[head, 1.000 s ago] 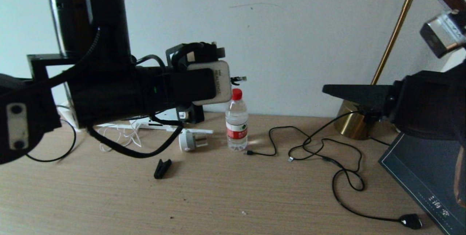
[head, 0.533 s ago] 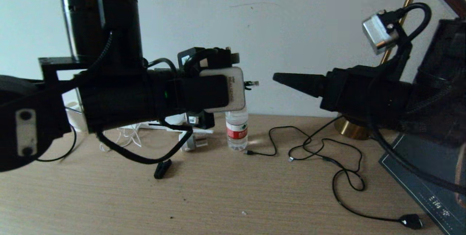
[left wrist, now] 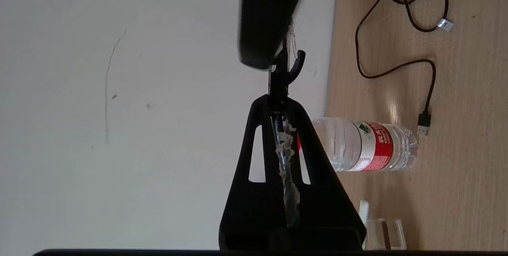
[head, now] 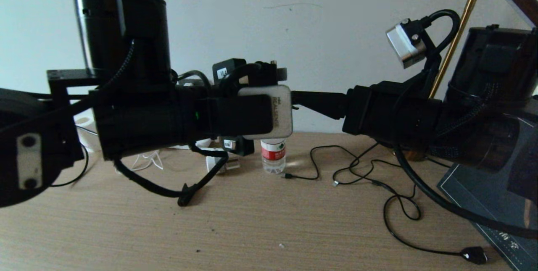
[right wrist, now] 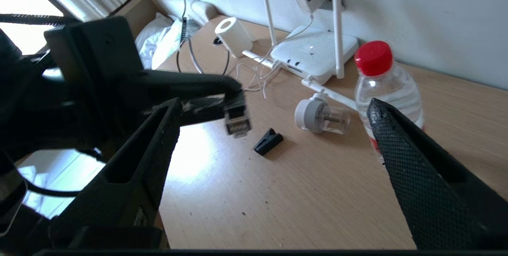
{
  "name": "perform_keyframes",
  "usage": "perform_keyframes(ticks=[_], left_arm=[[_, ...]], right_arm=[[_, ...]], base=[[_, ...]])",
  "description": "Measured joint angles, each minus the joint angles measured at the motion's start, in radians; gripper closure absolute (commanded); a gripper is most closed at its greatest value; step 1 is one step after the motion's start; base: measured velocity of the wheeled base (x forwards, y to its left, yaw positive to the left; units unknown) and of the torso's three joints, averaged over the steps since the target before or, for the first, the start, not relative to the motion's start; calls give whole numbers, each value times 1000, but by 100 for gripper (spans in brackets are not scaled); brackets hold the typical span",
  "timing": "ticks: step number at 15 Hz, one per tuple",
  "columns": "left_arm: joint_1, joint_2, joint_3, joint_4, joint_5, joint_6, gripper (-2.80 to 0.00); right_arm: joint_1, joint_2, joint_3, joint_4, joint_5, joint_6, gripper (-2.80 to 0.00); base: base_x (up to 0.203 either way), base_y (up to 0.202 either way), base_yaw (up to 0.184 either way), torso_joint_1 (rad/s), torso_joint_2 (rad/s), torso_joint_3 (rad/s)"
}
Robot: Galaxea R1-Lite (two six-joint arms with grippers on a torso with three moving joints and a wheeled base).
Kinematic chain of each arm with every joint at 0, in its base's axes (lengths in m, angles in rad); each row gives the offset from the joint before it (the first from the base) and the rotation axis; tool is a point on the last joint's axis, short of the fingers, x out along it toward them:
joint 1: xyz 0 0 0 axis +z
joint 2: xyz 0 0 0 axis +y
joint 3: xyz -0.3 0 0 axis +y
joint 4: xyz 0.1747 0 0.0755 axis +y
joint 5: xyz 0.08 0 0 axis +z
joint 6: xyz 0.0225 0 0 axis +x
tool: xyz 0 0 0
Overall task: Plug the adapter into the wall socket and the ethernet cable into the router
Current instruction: Hand it to the other hand
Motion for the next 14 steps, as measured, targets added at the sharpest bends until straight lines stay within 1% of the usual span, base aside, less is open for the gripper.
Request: perform_keyframes(ticks=[2, 3, 7, 10, 14], left_arm=[[-3, 0, 1, 0, 0, 1, 0], [-4, 0, 1, 0, 0, 0, 0], [-4, 0, 6, -5, 0, 1, 0], [-5, 0, 9, -11, 0, 1, 0], [-14, 5, 11, -12, 2, 1, 0]], right_arm=[[4, 3, -1, 0, 0, -2, -280], [5, 3, -1, 0, 0, -3, 0], [17, 4, -1, 2, -3, -9, 0], [35, 4, -1, 1, -30, -12, 0], [50, 3, -2, 0, -33, -11, 0]], base=[[0, 0, 0, 0, 0, 0], [0, 0, 0, 0, 0, 0], [0, 0, 0, 0, 0, 0], [0, 0, 0, 0, 0, 0], [0, 0, 0, 0, 0, 0]])
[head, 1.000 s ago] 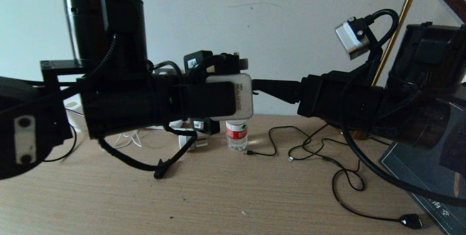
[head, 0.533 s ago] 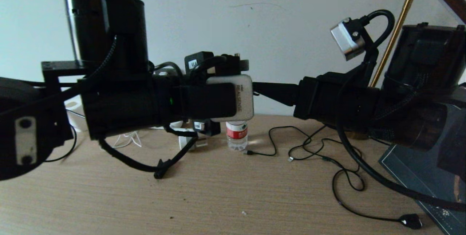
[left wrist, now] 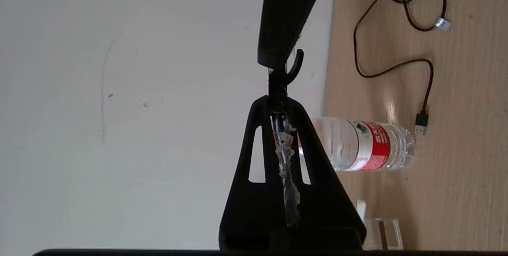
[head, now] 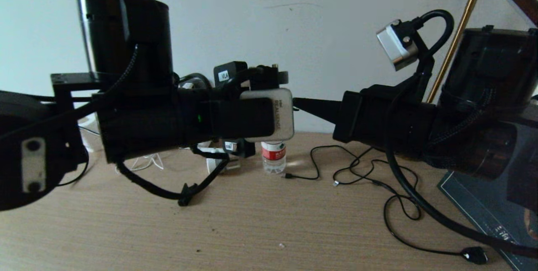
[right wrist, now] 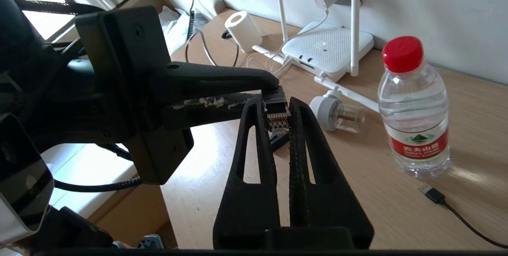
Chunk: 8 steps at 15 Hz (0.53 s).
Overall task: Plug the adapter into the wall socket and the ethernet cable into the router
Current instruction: Hand it to the other hand
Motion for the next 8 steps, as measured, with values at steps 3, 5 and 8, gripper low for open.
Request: perform_keyframes(ticks=[3, 5, 8], left_arm=[[-5, 3, 0, -1, -1, 1, 0], [-7, 3, 8, -4, -1, -4, -280], [-13, 3, 20, -34, -4, -20, -280]], right_arm=[[3, 0, 1, 1, -1, 1, 0], [3, 0, 4, 2, -1, 2, 0], [5, 0, 11, 0, -1, 8, 0]], base=[[0, 0, 0, 0, 0, 0], [0, 0, 0, 0, 0, 0], [0, 0, 0, 0, 0, 0]])
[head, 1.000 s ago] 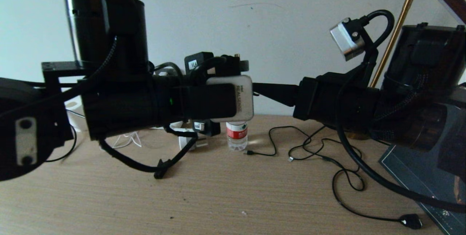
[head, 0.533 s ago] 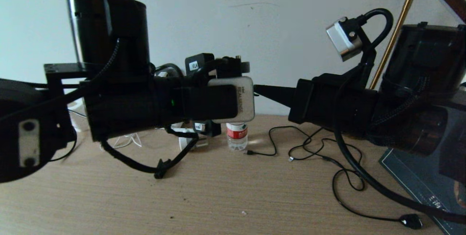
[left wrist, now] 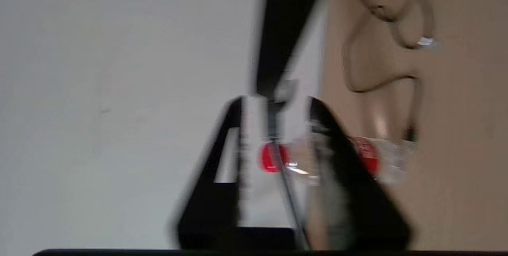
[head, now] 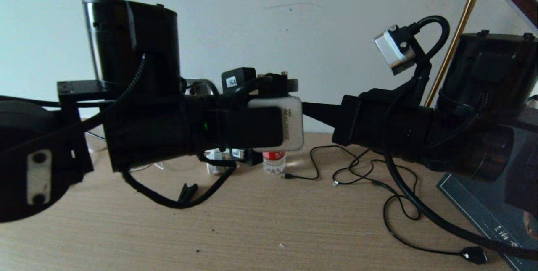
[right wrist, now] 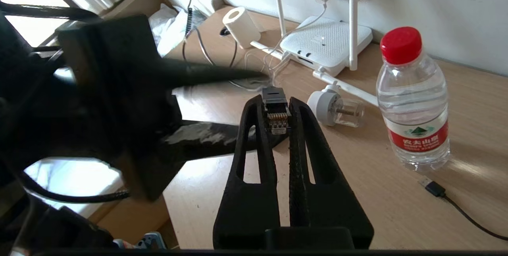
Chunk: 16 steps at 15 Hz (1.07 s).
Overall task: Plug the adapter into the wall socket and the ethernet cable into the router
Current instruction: Hand it to the other hand
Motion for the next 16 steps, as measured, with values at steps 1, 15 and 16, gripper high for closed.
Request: perform_keyframes(ticks=[1, 15, 16], left_arm=[[1, -1, 3, -30, 1, 0, -280], [205, -32, 270, -509, -590, 37, -280], [206, -17, 256, -523, -610, 40, -280]], right_arm=[[1, 0, 0, 2, -2, 7, 0], [-157, 23, -431, 554, 243, 928, 0], [-174, 25, -460, 578, 289, 981, 0]], base=[[0, 0, 0, 0, 0, 0], [0, 0, 0, 0, 0, 0], [0, 0, 0, 0, 0, 0]])
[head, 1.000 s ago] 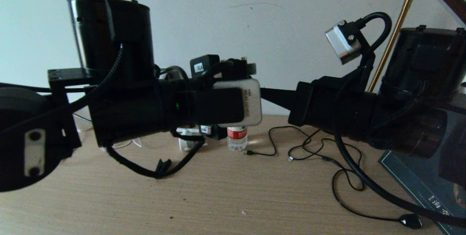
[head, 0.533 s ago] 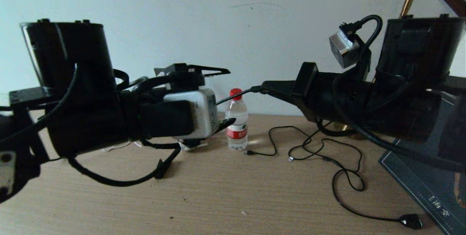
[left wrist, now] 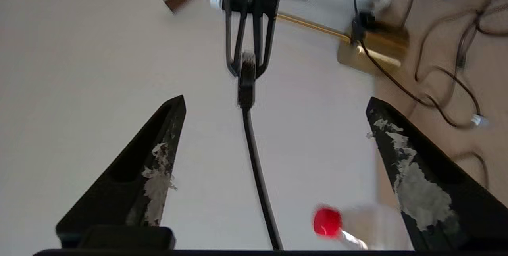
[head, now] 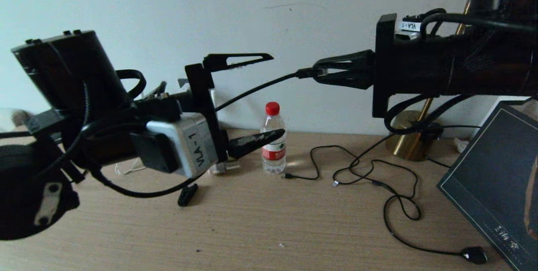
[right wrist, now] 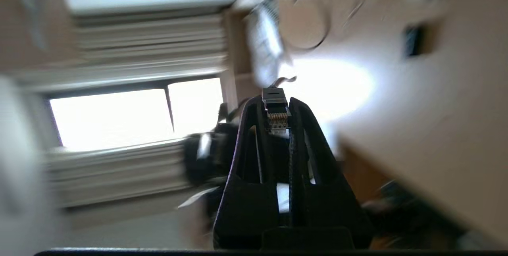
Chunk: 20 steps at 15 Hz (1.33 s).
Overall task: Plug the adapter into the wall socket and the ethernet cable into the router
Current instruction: Hand it to the other hand
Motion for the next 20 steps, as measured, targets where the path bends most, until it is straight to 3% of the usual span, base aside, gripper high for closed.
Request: perform_keyframes(ticks=[3, 8, 20], left_arm=[[-1, 53, -71, -7, -60, 2, -280], [-12, 141, -181, -26, -74, -2, -280], [-2, 181, -200, -27, -74, -22, -280]], right_arm=[[-18, 11, -42, 15, 99, 110, 0], [-20, 29, -41, 15, 139, 115, 0], [-18, 32, -19, 16, 141, 116, 0]], base=[[0, 0, 0, 0, 0, 0], [0, 0, 0, 0, 0, 0], [0, 0, 0, 0, 0, 0]])
